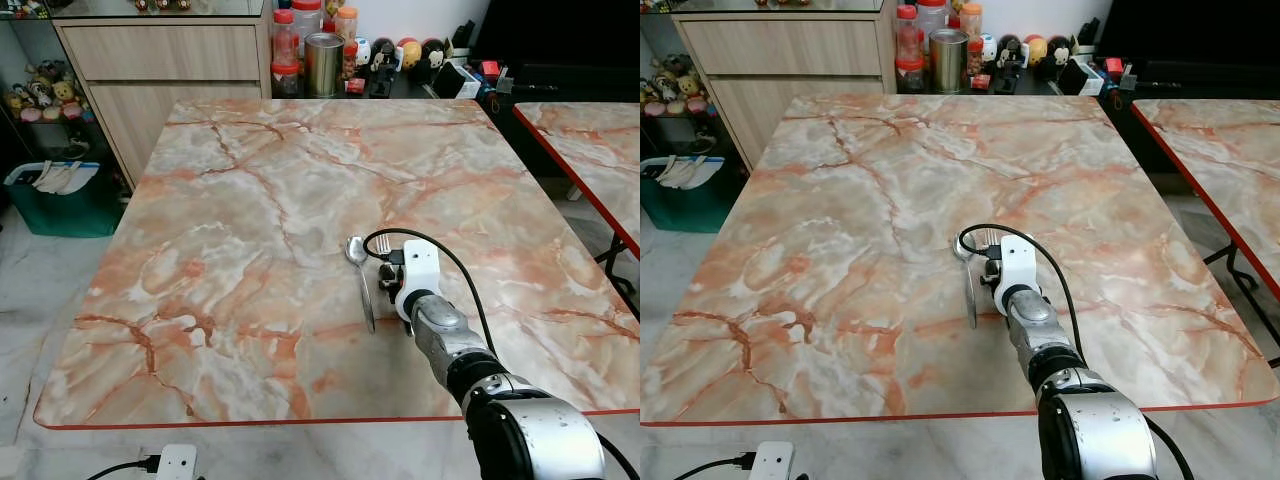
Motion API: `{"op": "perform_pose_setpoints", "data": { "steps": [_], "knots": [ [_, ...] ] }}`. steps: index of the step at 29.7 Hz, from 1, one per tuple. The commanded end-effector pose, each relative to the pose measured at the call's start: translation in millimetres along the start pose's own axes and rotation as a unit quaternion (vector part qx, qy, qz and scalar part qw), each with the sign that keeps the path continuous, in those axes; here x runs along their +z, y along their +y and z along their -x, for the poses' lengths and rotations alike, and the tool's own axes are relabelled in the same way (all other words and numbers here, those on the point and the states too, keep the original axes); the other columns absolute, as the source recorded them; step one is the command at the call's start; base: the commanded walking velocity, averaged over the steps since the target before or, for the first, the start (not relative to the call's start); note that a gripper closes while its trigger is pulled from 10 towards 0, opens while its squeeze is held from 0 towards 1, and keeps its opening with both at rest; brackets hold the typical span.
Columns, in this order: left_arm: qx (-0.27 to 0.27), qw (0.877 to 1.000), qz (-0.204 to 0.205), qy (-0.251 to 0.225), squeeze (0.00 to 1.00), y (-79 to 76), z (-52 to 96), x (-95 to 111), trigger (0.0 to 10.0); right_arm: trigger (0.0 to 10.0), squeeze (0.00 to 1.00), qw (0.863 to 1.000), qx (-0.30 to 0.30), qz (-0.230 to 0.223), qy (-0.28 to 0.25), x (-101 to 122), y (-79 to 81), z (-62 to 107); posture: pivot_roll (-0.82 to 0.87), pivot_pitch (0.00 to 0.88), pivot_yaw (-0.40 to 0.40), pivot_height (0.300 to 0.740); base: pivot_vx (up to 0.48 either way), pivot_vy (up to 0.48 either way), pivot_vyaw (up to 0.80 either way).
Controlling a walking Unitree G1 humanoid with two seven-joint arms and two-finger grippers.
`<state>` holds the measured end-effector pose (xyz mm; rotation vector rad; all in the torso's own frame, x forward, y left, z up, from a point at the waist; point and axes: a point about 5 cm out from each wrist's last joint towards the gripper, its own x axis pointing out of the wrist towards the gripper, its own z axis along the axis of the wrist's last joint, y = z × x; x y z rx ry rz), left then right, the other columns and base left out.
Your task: Setting the table
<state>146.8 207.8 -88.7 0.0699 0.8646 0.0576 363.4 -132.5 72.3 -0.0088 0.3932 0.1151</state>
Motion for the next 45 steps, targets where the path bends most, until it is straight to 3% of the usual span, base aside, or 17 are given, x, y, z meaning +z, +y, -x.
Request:
{"op": "perform_pose_setpoints", "data": {
  "steps": [1, 6, 7, 8, 9, 10, 35, 39, 40, 41, 45],
  "knots": [
    [-0.004, 0.996, -0.011, 0.084, 0.0, 1.0, 16.7, -45.6, 10.0, 10.0, 0.0, 1.0, 0.003, -0.007, 0.006, -6.0, 1.1, 1.0, 0.1, 0.14, -0.054, 0.74, 0.0, 0.0, 0.0],
    [-0.008, 0.997, -0.011, 0.08, 0.0, 0.4, 15.4, -42.9, 10.0, 10.0, 0.0, 1.0, -0.004, -0.002, 0.017, -11.0, 1.7, 1.7, 0.1, 0.14, -0.052, 0.74, 0.0, 0.0, 0.0],
    [-0.009, 0.997, -0.01, 0.08, 0.0, 0.2, 15.3, -42.7, 10.0, 8.2, 0.0, 1.0, -0.004, -0.004, 0.017, -11.4, 1.8, 1.8, 0.1, 0.138, -0.052, 0.74, 0.0, 0.0, 0.0],
    [-0.009, 0.997, -0.01, 0.08, 0.0, 0.1, 15.1, -42.3, 10.0, 3.6, 0.0, 1.0, -0.004, -0.006, 0.016, -11.7, 1.9, 1.9, 0.1, 0.136, -0.052, 0.74, 0.0, 0.0, 0.0],
    [-0.01, 0.997, -0.01, 0.08, 0.0, 0.0, 14.8, -41.9, 10.0, 2.9, 0.0, 1.0, -0.003, -0.007, 0.016, -11.9, 2.2, 1.9, 0.1, 0.136, -0.052, 0.74, 0.0, 0.0, 0.0],
    [-0.011, 0.997, -0.009, 0.079, 0.0, 0.0, 14.5, -41.3, 10.0, 0.0, 0.0, 1.0, -0.002, -0.008, 0.015, -12.2, 2.6, 2.0, 0.1, 0.134, -0.052, 0.74, 0.0, 0.0, 0.0],
    [-0.023, 0.997, 0.001, 0.078, 0.0, -7.0, 6.6, -28.5, 10.0, 0.0, 0.0, 1.0, -0.003, -0.001, 0.008, -5.8, 4.9, 0.4, 0.1, 0.057, -0.053, 0.74, 0.0, 0.0, 0.0],
    [-0.019, 0.997, 0.001, 0.076, 0.0, -6.3, 4.5, -24.1, 10.0, 0.0, 0.0, 1.0, -0.009, -0.008, -0.016, 5.6, 2.4, -0.8, 0.1, 0.026, -0.052, 0.74, 0.0, 0.0, 0.0],
    [-0.017, 0.997, 0.0, 0.073, 0.0, -5.6, 2.3, -19.5, 10.0, 6.2, 0.0, 0.999, -0.011, -0.009, -0.036, 15.0, 1.2, -1.7, 0.09, 0.006, -0.053, 0.74, 0.0, 0.0, 0.0],
    [-0.017, 0.997, 0.0, 0.07, 0.0, -5.4, 1.2, -16.9, 10.0, 10.0, 0.0, 0.999, -0.01, -0.01, -0.043, 18.6, 1.0, -1.9, 0.09, 0.0, -0.054, 0.74, 0.0, 0.0, 0.0],
    [-0.016, 0.998, 0.0, 0.068, 0.0, -5.2, 0.1, -14.2, 10.0, 10.0, 0.0, 0.999, -0.009, -0.012, -0.049, 21.7, 0.9, -2.1, 0.09, 0.0, -0.054, 0.74, 0.0, 0.0, 0.0]
  ]
}}
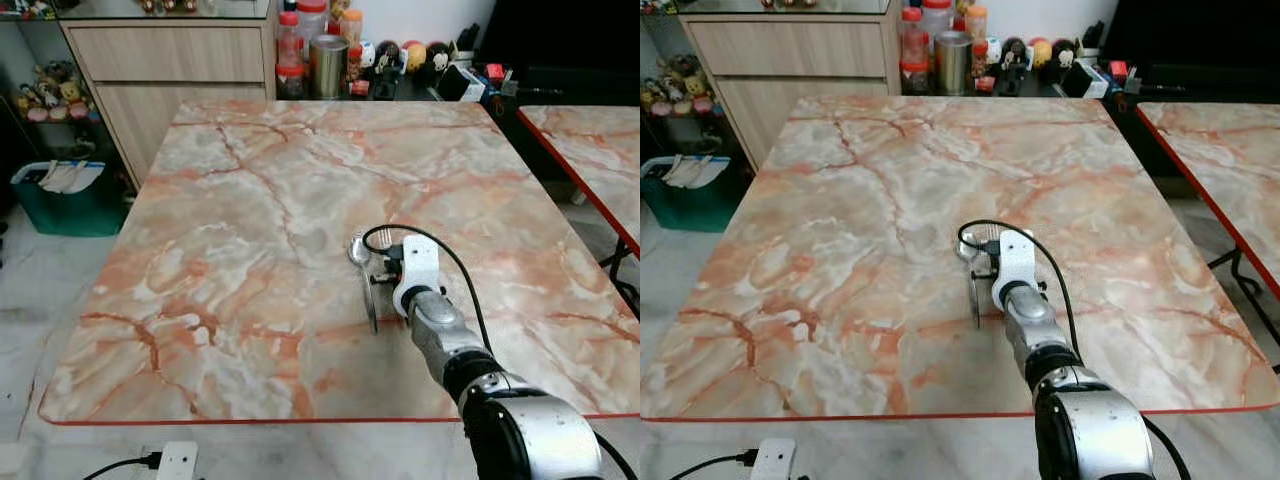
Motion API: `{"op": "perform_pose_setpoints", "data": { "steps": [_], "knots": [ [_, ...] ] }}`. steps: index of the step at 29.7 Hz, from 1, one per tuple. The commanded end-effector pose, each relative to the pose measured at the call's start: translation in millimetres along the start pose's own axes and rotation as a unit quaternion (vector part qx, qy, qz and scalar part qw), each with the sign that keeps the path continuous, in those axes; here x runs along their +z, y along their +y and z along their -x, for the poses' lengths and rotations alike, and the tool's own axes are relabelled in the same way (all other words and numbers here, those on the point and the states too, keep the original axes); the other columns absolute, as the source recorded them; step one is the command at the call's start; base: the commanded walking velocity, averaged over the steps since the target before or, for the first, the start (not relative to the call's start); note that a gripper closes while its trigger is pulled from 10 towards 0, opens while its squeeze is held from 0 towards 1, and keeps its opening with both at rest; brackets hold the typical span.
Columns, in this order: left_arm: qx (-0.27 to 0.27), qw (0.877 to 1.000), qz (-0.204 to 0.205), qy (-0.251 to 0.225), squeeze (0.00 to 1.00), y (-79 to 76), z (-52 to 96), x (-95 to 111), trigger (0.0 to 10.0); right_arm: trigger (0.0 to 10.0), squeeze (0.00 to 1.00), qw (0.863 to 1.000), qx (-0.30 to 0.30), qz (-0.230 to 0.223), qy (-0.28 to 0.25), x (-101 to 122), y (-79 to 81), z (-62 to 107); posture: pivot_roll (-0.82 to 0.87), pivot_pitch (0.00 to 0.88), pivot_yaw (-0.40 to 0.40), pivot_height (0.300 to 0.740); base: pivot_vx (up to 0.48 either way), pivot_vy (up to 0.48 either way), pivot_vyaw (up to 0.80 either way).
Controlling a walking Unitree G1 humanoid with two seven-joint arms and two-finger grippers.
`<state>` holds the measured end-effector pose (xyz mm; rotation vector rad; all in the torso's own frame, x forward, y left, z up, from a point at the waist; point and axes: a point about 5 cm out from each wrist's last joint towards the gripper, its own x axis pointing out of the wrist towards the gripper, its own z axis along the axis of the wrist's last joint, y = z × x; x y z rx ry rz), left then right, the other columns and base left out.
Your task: Setting the table
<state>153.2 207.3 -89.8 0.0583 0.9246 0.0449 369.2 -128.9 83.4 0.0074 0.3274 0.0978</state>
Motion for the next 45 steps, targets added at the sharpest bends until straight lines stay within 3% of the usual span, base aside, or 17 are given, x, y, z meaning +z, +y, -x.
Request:
{"op": "perform_pose_setpoints", "data": {
  "steps": [1, 5, 9, 14, 31, 45],
  "knots": [
    [-0.006, 0.999, -0.002, 0.032, 0.0, -3.8, 1.7, -12.3, 10.0, 10.0, 0.0, 0.999, 0.002, 0.002, -0.032, 14.6, -1.2, -1.7, 0.09, 0.0, -0.06, 0.74, 0.0, 0.0, 0.0],
    [0.003, 1.0, 0.006, 0.019, 0.0, -0.9, -3.0, 3.0, 10.0, 10.0, 0.0, 0.996, -0.002, 0.014, -0.084, 27.4, -1.1, -0.7, 0.09, 0.0, -0.059, 0.74, 0.0, 0.0, 0.0],
    [0.013, 1.0, 0.01, 0.024, 0.0, 4.5, -1.6, -0.5, 10.0, 10.0, 0.0, 0.993, -0.01, 0.039, -0.115, 31.6, 0.4, 1.2, 0.08, 0.0, -0.044, 0.74, 0.0, 0.0, 0.0],
    [0.034, 0.999, 0.014, 0.032, 0.0, 14.5, 0.6, -4.8, 10.0, 10.0, 0.0, 0.99, -0.018, 0.021, -0.137, 37.9, 1.3, 2.1, 0.06, 0.0, -0.017, 0.74, 0.0, 0.0, 0.0],
    [0.055, 0.998, 0.021, -0.01, 0.0, 15.4, -6.2, 23.1, 10.0, 10.0, 0.0, 0.989, -0.015, 0.012, -0.148, 40.6, 8.7, 2.4, 0.03, 0.0, -0.014, 0.74, 0.0, 0.0, 0.0],
    [0.055, 0.998, 0.031, -0.002, 0.0, 9.4, -7.0, 21.4, 10.0, 10.0, 0.0, 0.989, -0.009, 0.02, -0.146, 41.5, 8.4, 2.1, 0.01, 0.0, -0.018, 0.74, 0.0, -0.158, 0.0]
  ]
}}
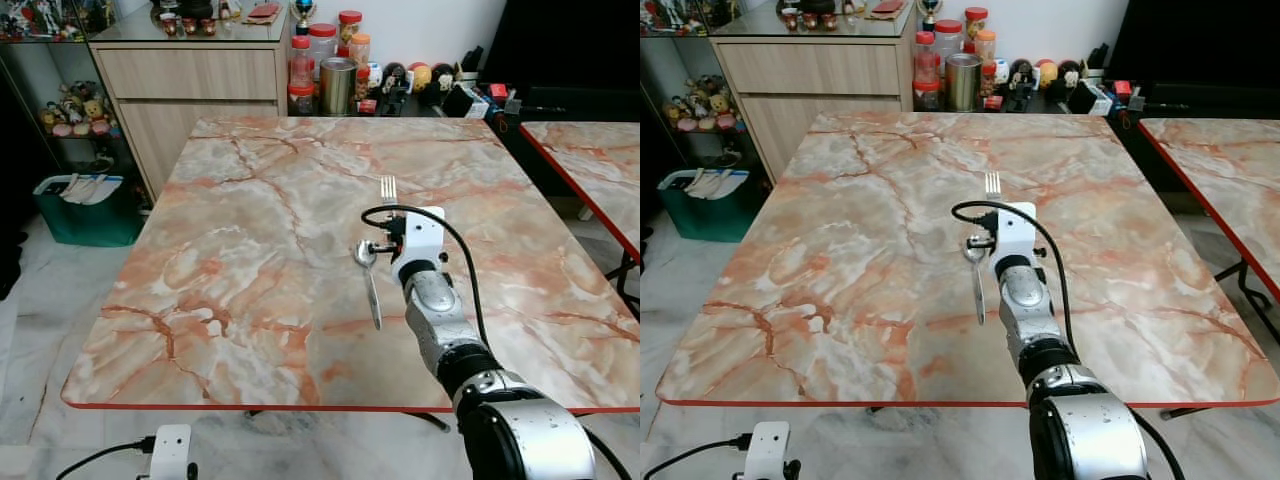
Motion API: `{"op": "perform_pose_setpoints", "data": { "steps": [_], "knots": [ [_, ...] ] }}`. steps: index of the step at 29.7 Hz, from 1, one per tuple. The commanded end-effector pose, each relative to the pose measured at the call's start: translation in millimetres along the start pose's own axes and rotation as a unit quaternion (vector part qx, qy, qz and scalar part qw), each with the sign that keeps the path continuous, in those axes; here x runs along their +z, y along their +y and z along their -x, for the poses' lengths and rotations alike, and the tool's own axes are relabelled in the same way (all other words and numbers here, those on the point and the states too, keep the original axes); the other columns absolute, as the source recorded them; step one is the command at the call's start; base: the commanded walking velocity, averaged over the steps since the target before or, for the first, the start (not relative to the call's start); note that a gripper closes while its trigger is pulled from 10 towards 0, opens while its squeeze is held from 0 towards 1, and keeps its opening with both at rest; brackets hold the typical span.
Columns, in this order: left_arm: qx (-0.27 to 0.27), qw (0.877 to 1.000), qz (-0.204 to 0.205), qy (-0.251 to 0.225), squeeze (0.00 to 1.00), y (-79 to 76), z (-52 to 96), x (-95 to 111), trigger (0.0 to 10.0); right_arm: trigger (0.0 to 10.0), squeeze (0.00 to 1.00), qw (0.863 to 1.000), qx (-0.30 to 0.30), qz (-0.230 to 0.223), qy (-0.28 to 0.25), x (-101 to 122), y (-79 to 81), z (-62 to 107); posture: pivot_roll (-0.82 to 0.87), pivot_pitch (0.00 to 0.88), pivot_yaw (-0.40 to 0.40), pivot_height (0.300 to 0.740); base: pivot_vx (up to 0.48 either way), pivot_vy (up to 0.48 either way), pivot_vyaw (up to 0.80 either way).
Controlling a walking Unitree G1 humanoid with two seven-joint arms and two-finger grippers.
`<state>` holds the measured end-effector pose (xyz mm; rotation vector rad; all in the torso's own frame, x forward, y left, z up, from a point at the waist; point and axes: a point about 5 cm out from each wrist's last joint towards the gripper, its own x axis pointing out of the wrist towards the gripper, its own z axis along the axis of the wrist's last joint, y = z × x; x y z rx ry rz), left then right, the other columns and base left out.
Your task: Setting the table
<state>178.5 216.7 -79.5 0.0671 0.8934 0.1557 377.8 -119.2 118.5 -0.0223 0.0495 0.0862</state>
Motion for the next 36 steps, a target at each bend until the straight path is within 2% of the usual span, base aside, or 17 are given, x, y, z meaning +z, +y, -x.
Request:
{"op": "perform_pose_setpoints", "data": {
  "steps": [1, 20, 36],
  "knots": [
    [0.005, 1.0, 0.01, 0.011, 0.0, 0.0, 0.7, -4.6, 10.0, 10.0, 0.0, 1.0, -0.001, 0.0, -0.009, 5.2, -1.3, -1.5, 0.01, 0.0, -0.015, 0.74, 0.0, -0.394, 0.0],
    [0.001, 1.0, 0.006, 0.012, 0.0, -1.5, 0.8, -5.2, 10.0, 10.0, 0.0, 0.999, 0.012, 0.008, -0.03, 15.1, 5.5, -4.1, 0.02, 0.0, -0.011, 0.74, 0.0, -0.416, 0.0],
    [-0.008, 1.0, -0.003, 0.014, 0.0, -4.9, 1.1, -6.7, 10.0, 10.0, 0.0, 0.999, 0.022, 0.011, -0.033, 14.1, 10.1, -2.8, 0.01, 0.0, -0.012, 0.74, 0.0, -0.416, 0.0]
  ]
}}
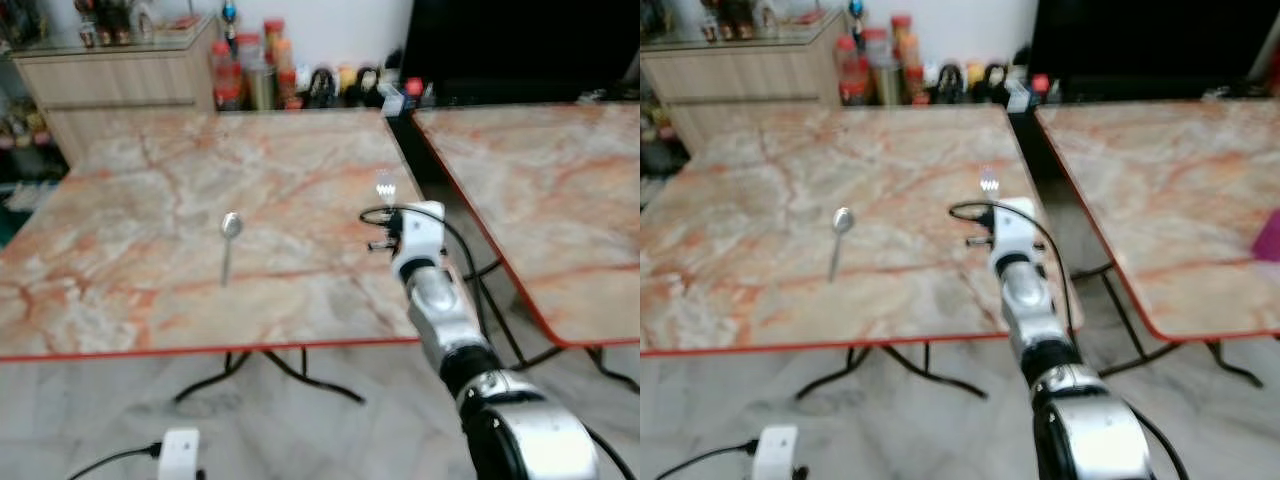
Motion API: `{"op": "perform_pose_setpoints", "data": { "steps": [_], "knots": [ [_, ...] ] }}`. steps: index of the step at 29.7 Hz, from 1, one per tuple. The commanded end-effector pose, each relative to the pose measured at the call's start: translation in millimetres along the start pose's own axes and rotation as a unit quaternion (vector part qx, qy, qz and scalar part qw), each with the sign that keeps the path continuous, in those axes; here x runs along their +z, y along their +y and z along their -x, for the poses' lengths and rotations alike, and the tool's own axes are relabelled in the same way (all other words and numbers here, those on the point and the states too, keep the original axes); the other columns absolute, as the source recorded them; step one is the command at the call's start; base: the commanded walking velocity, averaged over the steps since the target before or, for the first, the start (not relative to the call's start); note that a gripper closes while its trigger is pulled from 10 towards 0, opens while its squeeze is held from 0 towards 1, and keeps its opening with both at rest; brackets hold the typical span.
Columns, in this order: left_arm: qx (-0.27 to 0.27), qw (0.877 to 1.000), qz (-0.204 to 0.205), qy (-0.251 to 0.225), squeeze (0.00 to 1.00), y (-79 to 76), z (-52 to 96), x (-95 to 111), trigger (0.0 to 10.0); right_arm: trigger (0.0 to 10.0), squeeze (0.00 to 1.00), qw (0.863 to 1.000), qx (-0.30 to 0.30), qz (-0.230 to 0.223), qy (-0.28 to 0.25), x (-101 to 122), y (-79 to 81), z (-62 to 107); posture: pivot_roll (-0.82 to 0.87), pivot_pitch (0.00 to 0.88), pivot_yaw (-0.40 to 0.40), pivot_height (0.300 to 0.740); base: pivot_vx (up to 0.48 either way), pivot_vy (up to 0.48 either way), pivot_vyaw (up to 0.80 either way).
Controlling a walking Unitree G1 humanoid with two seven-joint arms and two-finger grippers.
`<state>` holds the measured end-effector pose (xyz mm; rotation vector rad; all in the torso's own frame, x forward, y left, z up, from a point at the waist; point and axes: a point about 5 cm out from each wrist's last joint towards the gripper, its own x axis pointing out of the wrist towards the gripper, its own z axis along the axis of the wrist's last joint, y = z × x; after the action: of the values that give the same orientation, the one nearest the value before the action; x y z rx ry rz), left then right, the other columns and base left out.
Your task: Setting the table
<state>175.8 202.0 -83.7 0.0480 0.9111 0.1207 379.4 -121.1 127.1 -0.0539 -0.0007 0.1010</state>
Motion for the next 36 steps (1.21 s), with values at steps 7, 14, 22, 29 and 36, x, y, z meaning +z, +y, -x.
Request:
{"op": "perform_pose_setpoints", "data": {
  "steps": [7, 14, 22, 29, 36],
  "knots": [
    [0.01, 1.0, -0.002, 0.005, 0.0, 8.9, 0.6, -1.8, 10.0, 10.0, 0.0, 1.0, 0.027, -0.005, -0.008, 4.0, 17.5, -1.2, 0.01, 0.0, -0.017, 0.74, 0.0, -0.415, 0.0],
    [0.008, 1.0, -0.003, 0.006, 0.0, 8.1, 0.7, -2.6, 10.0, 10.0, 0.0, 0.999, 0.032, -0.004, -0.007, 3.2, 19.3, -0.7, 0.0, 0.0, -0.013, 0.74, 0.0, -0.415, 0.0],
    [0.009, 1.0, -0.001, 0.007, 0.0, 8.5, 0.5, -2.0, 10.0, 10.0, 0.0, 1.0, 0.029, 0.008, -0.008, 4.1, 16.6, -1.3, 0.01, 0.0, -0.012, 0.74, 0.0, -0.413, 0.32],
    [0.01, 1.0, 0.001, 0.006, 0.0, 8.2, 0.3, -1.3, 10.0, 10.0, 0.0, 1.0, 0.025, 0.002, -0.006, 3.5, 15.2, -1.2, 0.01, 0.0, -0.012, 0.74, 0.0, -0.412, 0.0],
    [0.009, 1.0, 0.003, 0.007, 0.0, 6.2, 0.3, -1.7, 10.0, 10.0, 0.0, 1.0, 0.027, 0.014, -0.002, 1.9, 14.3, -0.7, 0.01, 0.0, -0.012, 0.74, 0.0, -0.41, 0.17]
  ]
}}
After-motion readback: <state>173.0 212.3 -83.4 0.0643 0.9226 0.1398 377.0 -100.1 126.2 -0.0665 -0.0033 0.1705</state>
